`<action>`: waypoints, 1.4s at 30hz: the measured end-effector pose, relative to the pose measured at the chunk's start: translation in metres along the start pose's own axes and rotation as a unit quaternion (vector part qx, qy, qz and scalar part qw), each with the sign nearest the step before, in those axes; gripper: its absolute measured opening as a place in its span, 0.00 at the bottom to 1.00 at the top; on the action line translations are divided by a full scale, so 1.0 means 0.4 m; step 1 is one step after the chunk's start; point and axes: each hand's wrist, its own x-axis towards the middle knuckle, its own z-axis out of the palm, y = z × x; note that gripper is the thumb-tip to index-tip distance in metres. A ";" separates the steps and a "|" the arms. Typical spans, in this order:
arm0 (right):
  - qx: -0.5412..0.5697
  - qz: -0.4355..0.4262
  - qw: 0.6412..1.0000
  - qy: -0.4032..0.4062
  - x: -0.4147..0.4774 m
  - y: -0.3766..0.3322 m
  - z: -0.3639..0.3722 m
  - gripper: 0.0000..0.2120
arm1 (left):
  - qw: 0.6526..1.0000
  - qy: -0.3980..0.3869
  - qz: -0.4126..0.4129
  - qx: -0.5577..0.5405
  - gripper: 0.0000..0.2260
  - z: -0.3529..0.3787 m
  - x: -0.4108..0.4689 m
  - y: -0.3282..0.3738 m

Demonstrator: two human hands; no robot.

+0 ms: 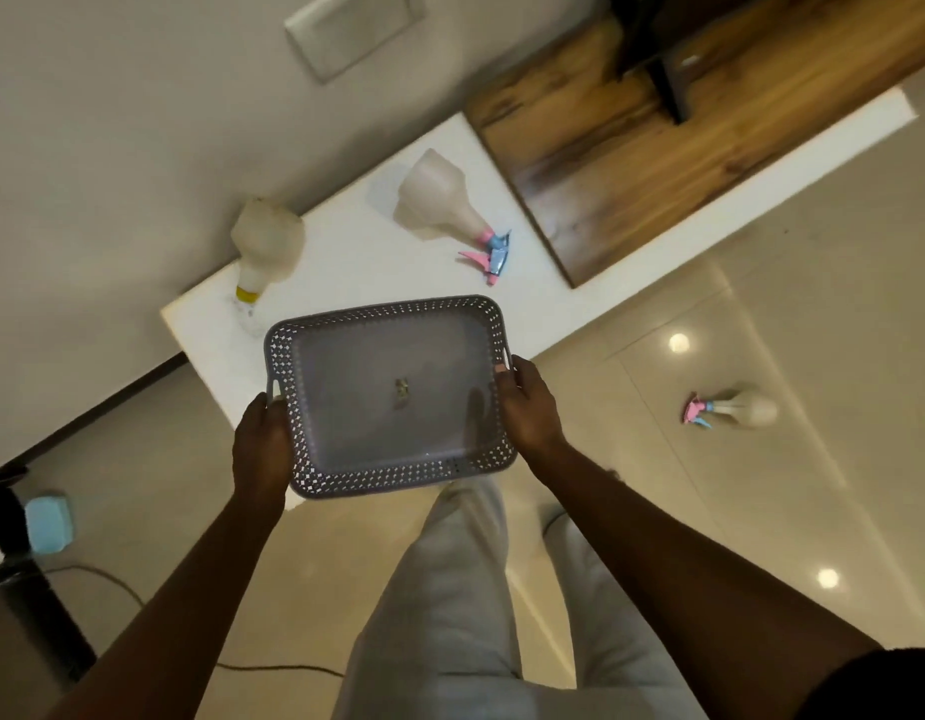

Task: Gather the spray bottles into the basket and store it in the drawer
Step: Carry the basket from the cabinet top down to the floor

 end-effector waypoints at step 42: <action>0.322 0.260 0.874 0.254 0.363 1.599 -0.510 0.20 | 0.849 -0.249 0.295 0.362 0.21 1.661 -0.148 -0.384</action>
